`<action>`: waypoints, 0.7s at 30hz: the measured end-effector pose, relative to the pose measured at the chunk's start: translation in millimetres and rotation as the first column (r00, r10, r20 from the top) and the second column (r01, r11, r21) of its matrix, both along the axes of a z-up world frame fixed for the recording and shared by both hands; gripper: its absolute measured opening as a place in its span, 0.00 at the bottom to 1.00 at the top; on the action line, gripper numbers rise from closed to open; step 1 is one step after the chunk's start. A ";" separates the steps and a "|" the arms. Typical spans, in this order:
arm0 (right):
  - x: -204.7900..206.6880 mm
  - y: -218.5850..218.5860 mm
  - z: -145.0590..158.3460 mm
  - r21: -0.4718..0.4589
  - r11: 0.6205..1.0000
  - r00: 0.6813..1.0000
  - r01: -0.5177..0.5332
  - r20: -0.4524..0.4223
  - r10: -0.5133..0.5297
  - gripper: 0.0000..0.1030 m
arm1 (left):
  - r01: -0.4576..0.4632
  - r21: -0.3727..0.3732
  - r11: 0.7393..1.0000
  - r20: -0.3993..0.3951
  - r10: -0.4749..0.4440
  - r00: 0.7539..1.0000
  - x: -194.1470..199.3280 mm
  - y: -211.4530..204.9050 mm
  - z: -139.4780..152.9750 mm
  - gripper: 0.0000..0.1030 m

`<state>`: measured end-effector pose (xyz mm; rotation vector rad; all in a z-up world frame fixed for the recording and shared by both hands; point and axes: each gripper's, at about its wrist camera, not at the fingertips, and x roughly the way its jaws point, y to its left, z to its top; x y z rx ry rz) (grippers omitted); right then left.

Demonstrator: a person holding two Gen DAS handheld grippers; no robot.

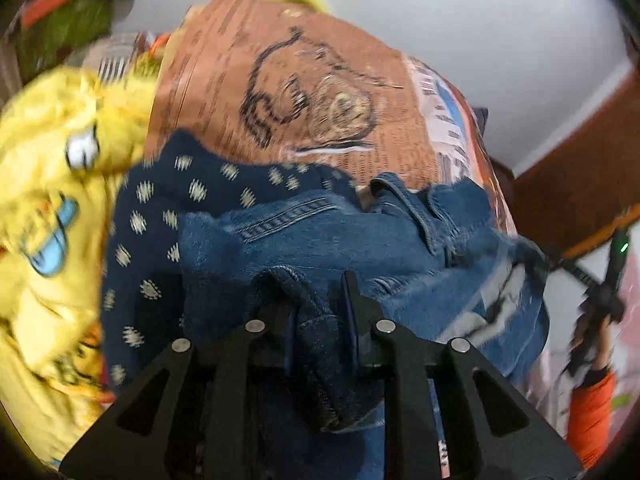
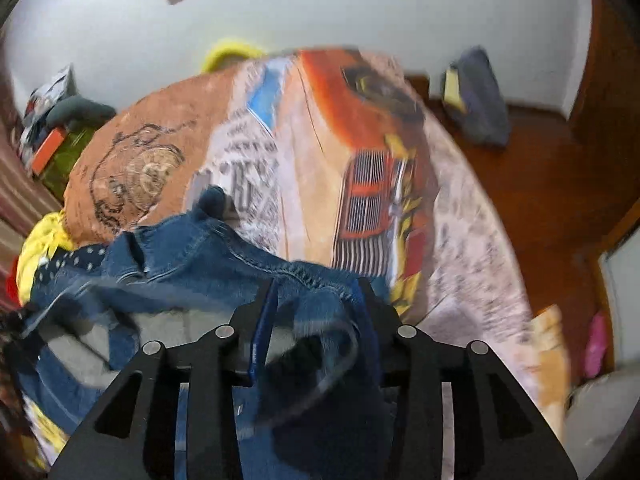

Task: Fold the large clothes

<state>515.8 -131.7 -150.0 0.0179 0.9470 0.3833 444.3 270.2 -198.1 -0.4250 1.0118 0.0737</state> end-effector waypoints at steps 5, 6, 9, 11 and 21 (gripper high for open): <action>-45.9 -3.5 33.9 -0.027 0.996 0.992 -0.083 0.090 0.085 0.52 | 0.015 0.035 0.999 0.036 -0.016 0.999 -15.2 -12.4 35.7 0.38; -52.5 -1.7 35.4 -0.030 0.995 0.990 -0.097 0.101 0.099 0.53 | -0.008 0.086 0.996 0.054 0.003 0.999 -20.8 -14.9 44.3 0.48; -85.0 2.3 40.6 -0.027 0.988 0.980 -0.155 0.120 0.157 0.58 | -0.072 0.222 0.972 0.149 0.039 0.988 -43.2 -18.6 69.1 0.68; -97.0 9.5 33.9 -0.038 0.982 0.975 -0.186 0.116 0.190 0.58 | -0.062 0.231 0.971 0.149 0.027 0.988 -53.4 -20.0 76.1 0.68; -131.9 30.6 -18.3 -0.055 0.961 0.962 -0.272 0.008 0.273 0.58 | 0.180 0.371 0.911 -0.029 -0.182 0.983 -86.2 -79.3 31.4 0.70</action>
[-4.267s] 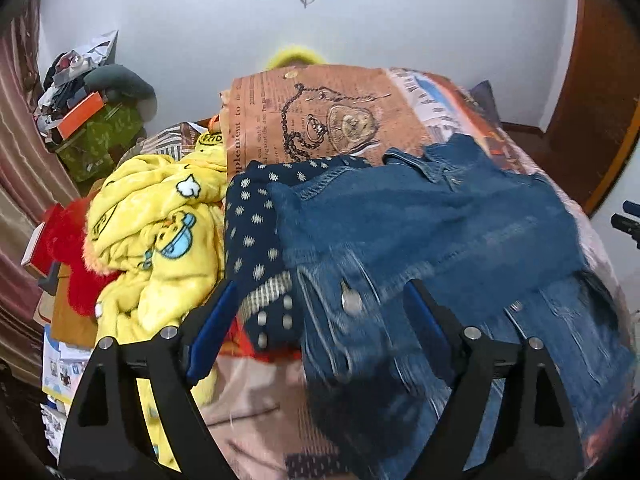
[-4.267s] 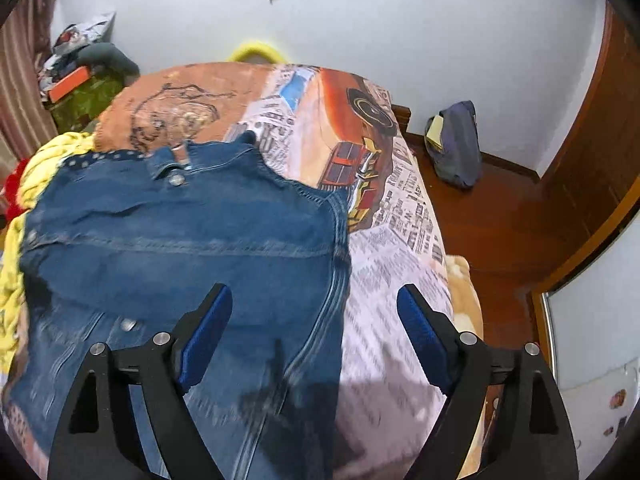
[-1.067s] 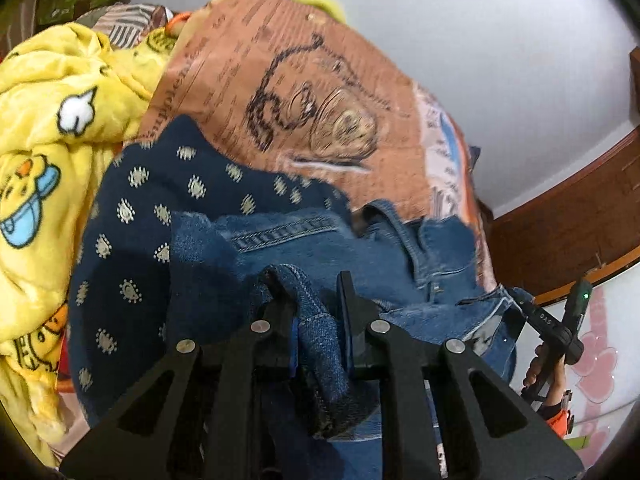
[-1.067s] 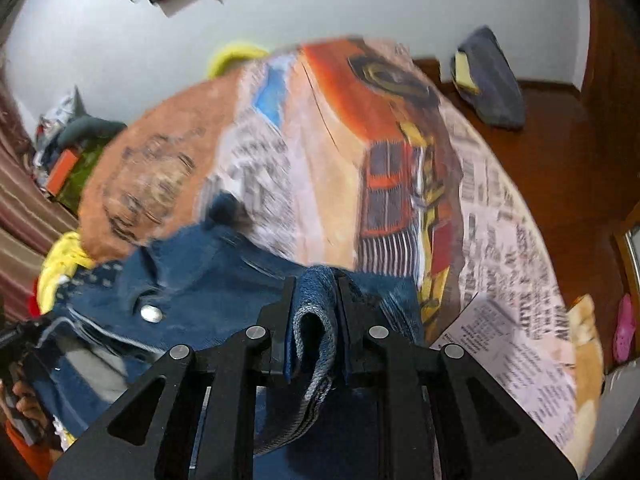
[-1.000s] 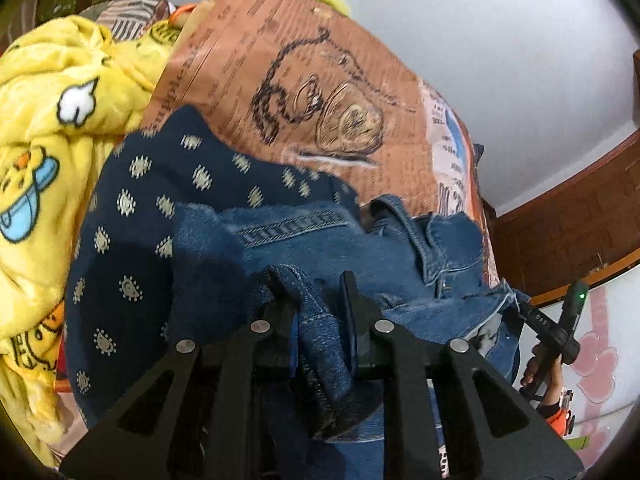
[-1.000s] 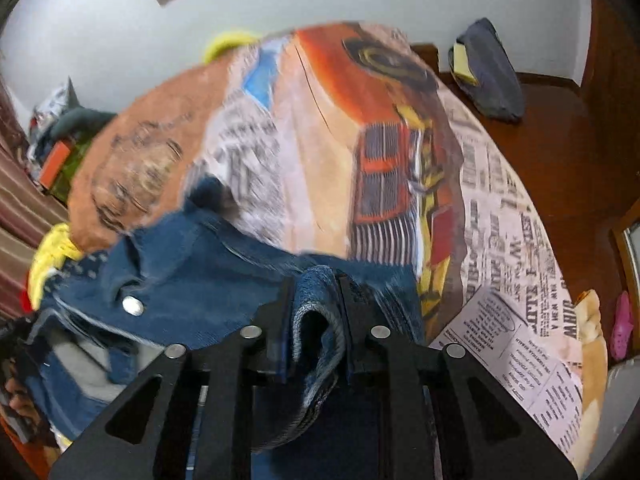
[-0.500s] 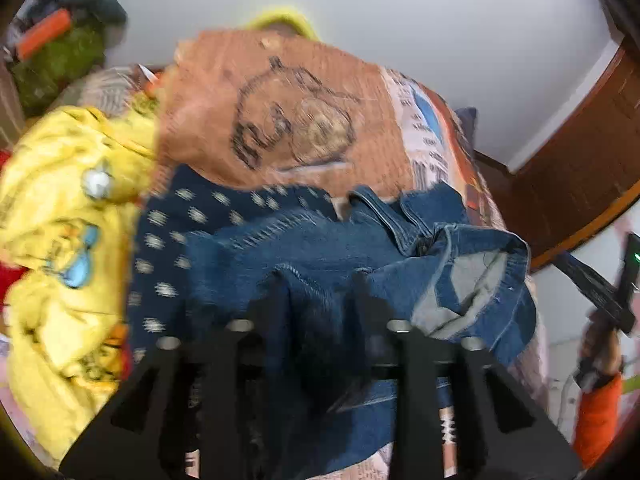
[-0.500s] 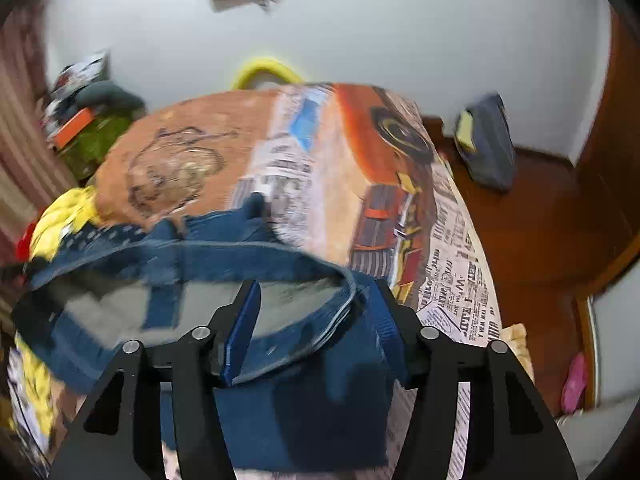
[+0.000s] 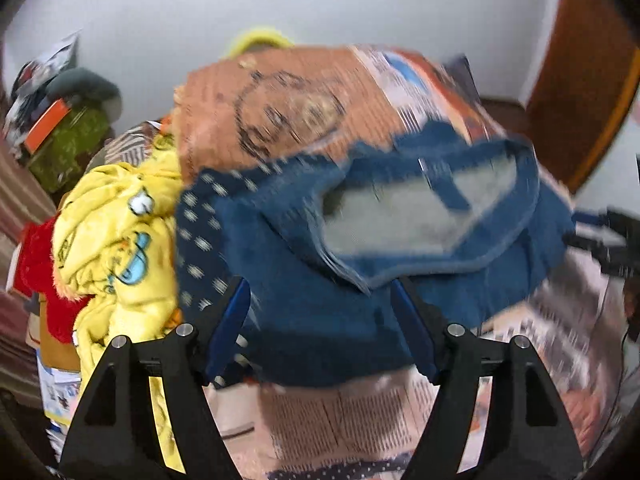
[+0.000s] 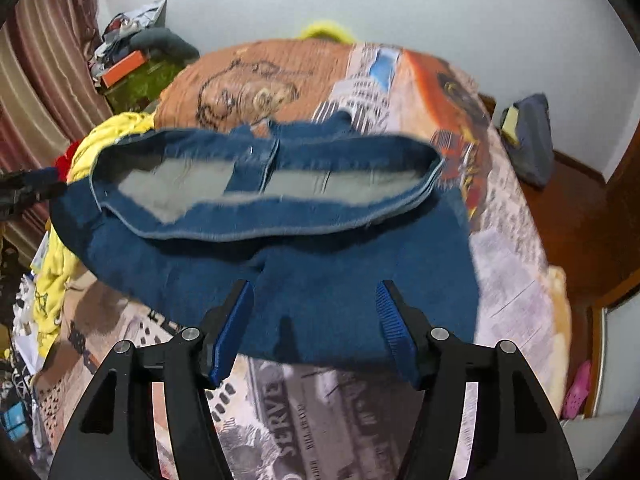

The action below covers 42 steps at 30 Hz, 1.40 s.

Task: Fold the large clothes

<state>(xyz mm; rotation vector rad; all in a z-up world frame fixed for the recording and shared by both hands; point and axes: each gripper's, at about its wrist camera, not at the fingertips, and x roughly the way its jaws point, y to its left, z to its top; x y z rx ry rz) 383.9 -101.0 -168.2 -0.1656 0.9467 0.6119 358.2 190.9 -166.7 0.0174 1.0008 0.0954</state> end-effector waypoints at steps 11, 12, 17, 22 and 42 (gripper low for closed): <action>21.2 12.7 -30.5 0.010 1.000 0.998 0.023 -0.061 -0.023 0.58 | 0.022 0.375 0.927 -0.011 -0.019 1.000 33.2 -49.5 -59.7 0.88; 26.2 14.0 -31.9 0.016 0.999 0.998 0.028 -0.063 -0.027 0.58 | 0.011 0.376 0.926 -0.015 -0.006 1.000 39.3 -45.3 -62.2 0.88; 48.4 23.8 -33.9 0.030 0.999 0.998 0.033 -0.051 -0.032 0.58 | -0.098 0.261 0.960 -0.001 0.102 0.995 77.1 -3.9 -48.4 0.89; 91.3 40.1 -31.3 0.019 0.998 0.998 0.053 -0.025 -0.053 0.58 | -0.211 0.038 0.977 -0.056 0.213 0.975 121.8 42.2 -33.8 0.89; 91.2 0.7 -13.5 -0.028 0.989 0.989 0.146 0.014 -0.146 0.58 | -0.217 -0.048 0.975 -0.047 0.215 0.976 102.4 105.4 -7.3 0.89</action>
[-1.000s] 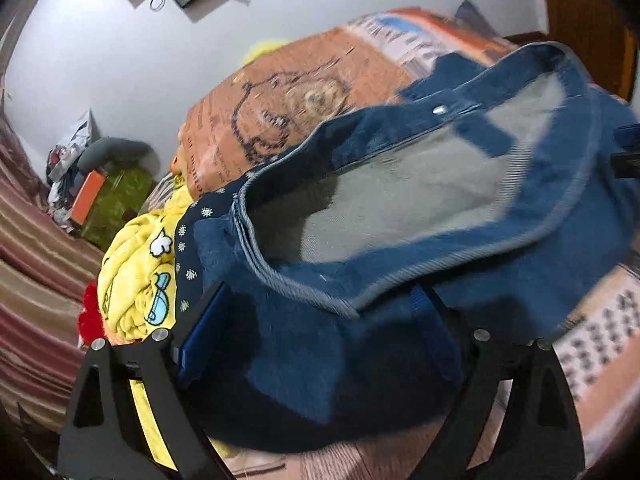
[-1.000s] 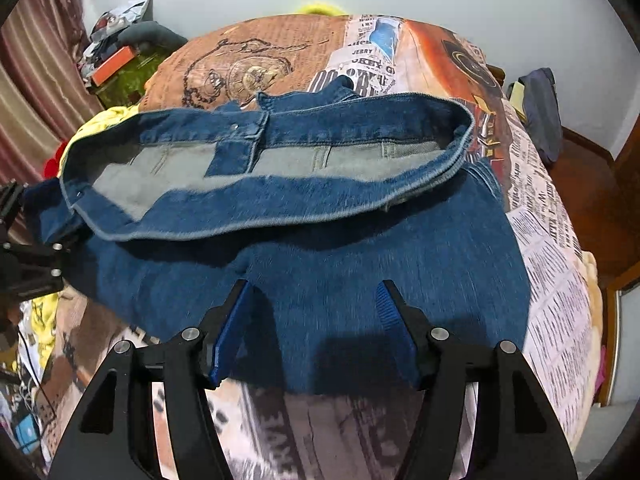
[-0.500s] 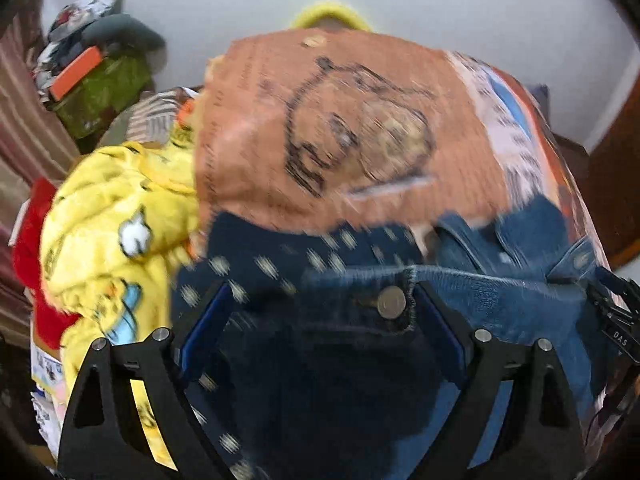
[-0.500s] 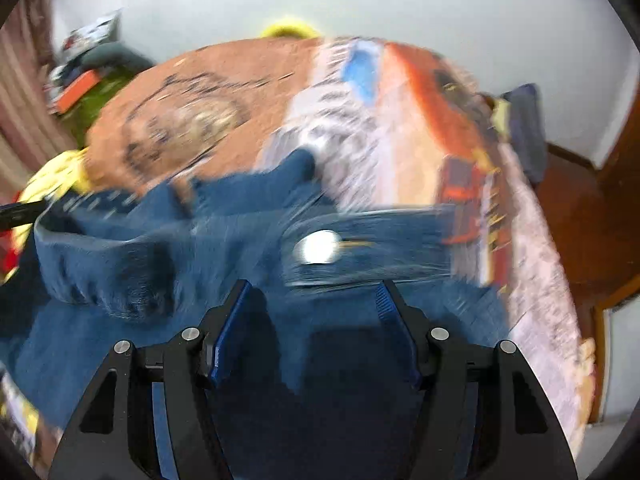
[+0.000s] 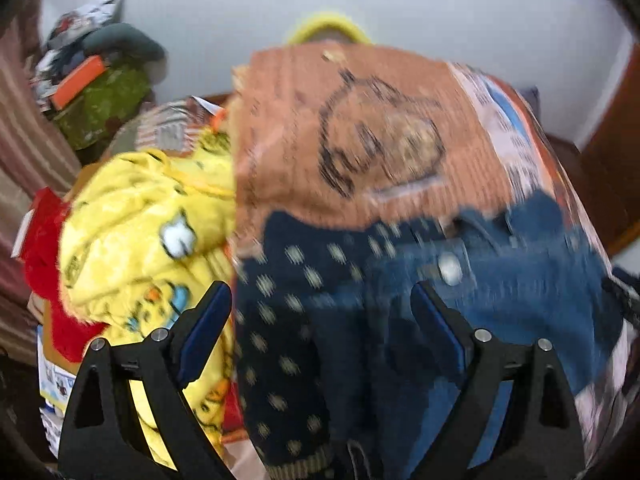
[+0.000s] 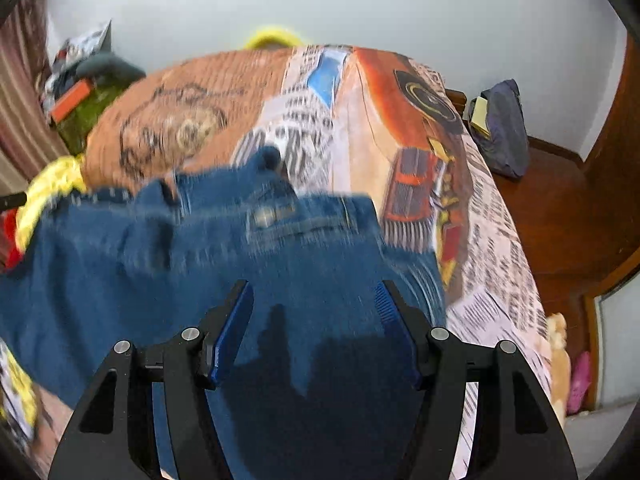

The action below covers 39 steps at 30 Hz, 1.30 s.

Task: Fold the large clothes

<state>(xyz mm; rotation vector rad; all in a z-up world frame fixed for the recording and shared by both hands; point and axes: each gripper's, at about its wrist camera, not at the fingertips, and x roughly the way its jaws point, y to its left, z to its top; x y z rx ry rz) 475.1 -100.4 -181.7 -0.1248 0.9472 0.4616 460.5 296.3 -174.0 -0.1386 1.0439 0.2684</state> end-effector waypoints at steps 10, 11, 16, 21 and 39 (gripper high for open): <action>-25.2 -14.5 -28.1 -0.067 0.997 0.999 -0.043 0.025 0.045 0.66 | 0.081 0.178 0.981 -0.117 -0.061 0.991 -29.6 -28.9 -58.8 0.91; -27.0 -15.4 -28.4 -0.077 0.996 0.999 -0.040 0.033 0.043 0.66 | 0.082 0.160 0.984 -0.093 -0.067 0.993 -37.5 -25.5 -59.7 0.91; -38.9 -21.9 -27.2 -0.145 0.989 0.995 -0.040 0.085 0.052 0.73 | 0.031 0.067 0.997 -0.045 -0.028 0.999 -63.6 -10.8 -48.4 0.91; -39.3 -50.4 -27.3 -0.060 0.998 0.999 0.036 0.007 -0.036 0.78 | -0.039 0.070 0.997 -0.017 0.041 0.999 -83.7 -4.3 -22.0 0.90; -62.7 -64.1 -30.5 -0.035 0.995 0.995 0.089 -0.034 -0.090 0.82 | 0.014 0.091 0.996 -0.018 -0.012 1.000 -147.1 -35.5 -36.5 0.92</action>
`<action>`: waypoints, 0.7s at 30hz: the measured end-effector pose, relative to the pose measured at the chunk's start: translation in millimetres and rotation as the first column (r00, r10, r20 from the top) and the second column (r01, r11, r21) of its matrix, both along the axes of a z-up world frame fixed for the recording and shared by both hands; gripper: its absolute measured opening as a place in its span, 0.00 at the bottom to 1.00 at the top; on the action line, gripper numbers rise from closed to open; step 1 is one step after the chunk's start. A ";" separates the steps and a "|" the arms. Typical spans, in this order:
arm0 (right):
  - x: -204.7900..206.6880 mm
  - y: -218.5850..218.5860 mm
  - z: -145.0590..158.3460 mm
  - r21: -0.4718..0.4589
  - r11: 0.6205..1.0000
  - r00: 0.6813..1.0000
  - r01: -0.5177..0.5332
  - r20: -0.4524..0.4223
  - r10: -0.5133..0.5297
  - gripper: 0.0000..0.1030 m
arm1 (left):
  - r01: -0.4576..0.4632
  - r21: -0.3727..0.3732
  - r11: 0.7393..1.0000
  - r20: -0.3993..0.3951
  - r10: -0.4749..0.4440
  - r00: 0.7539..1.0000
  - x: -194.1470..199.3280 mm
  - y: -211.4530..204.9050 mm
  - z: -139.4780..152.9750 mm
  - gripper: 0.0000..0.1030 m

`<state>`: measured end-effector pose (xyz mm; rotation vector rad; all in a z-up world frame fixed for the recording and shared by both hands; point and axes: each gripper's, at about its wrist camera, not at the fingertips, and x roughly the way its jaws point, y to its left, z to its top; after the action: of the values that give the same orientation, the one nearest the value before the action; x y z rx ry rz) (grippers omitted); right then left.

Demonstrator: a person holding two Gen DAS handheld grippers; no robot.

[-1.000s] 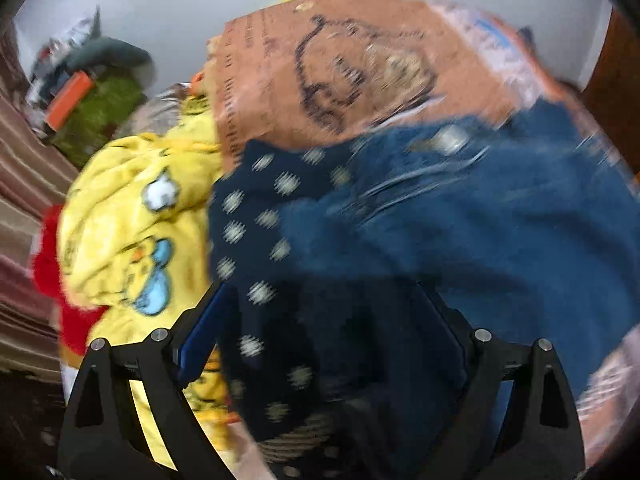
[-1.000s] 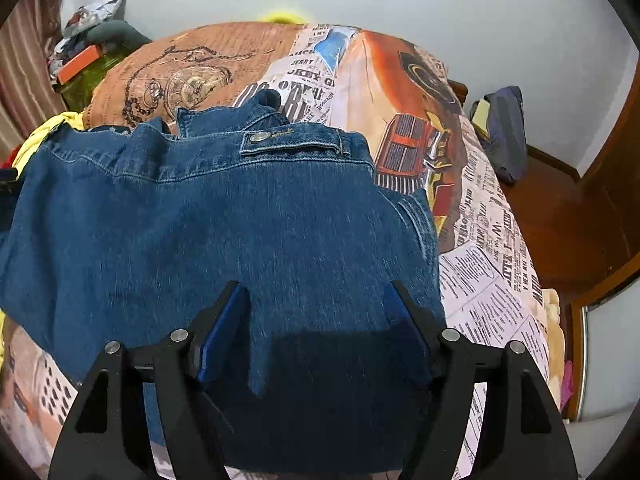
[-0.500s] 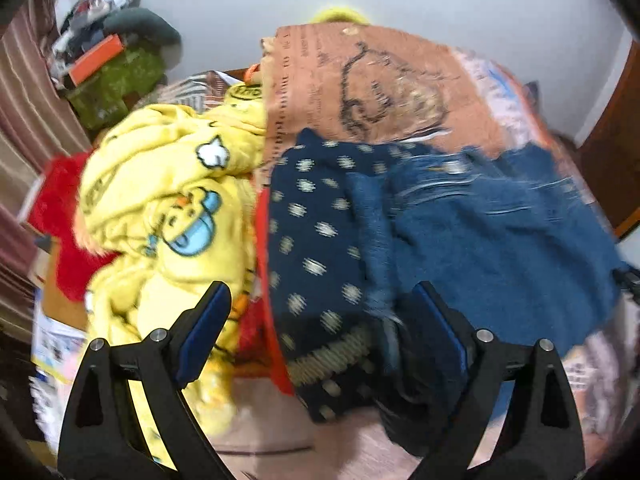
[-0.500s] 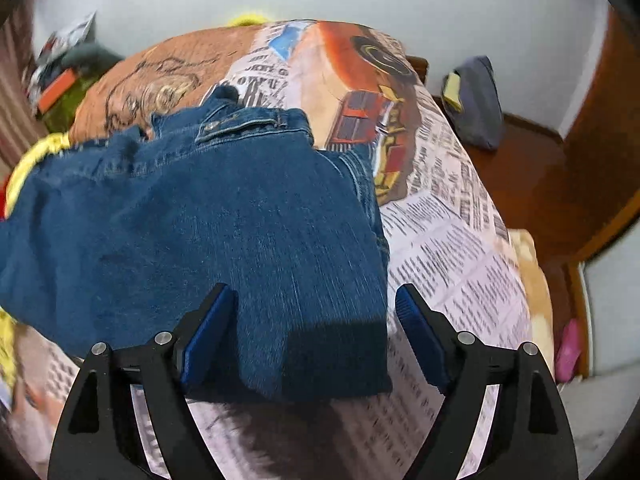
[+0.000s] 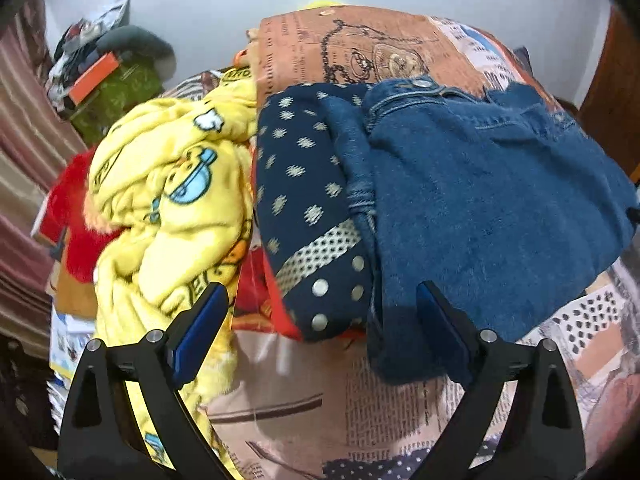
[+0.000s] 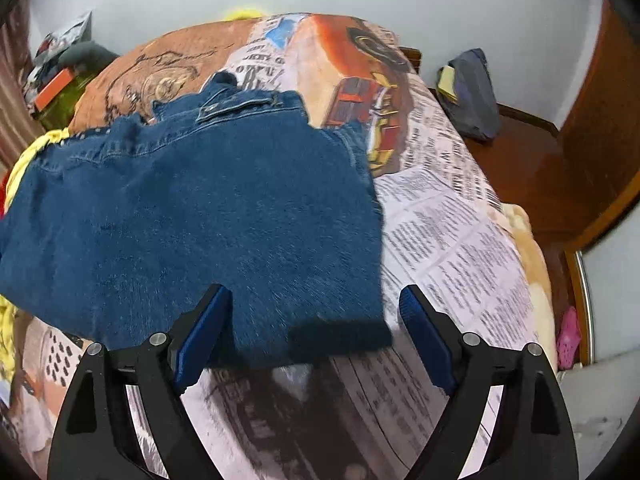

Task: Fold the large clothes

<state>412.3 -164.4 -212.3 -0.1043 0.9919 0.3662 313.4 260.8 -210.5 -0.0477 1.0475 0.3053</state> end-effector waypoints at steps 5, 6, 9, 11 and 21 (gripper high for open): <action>-17.7 6.9 20.1 -0.063 0.998 0.996 -0.024 0.082 0.029 0.82 | -0.043 -0.042 0.998 0.058 0.045 0.997 -18.1 -2.2 23.2 0.92; -22.2 10.2 26.3 -0.064 0.997 0.994 -0.035 0.103 0.042 0.82 | -0.048 -0.047 0.998 0.079 0.052 0.995 -21.9 -4.0 28.8 0.92; -29.2 20.7 40.1 -0.056 0.996 0.987 -0.063 0.145 0.071 0.82 | -0.061 -0.085 0.995 0.161 0.074 0.984 -37.0 -12.0 47.9 0.92; -34.3 33.5 50.1 -0.041 0.994 0.980 -0.099 0.171 0.105 0.82 | -0.064 -0.136 0.989 0.210 0.092 0.973 -47.5 -18.2 54.8 0.92; -28.5 126.0 42.3 -0.080 0.962 0.942 -0.260 0.200 0.271 0.82 | -0.064 -0.398 0.915 0.178 0.146 0.973 -53.0 -38.0 1.1 0.92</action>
<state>383.8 -38.4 -169.9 -0.3212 0.7792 0.5645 260.4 222.8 -209.5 -0.4892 0.8882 0.1798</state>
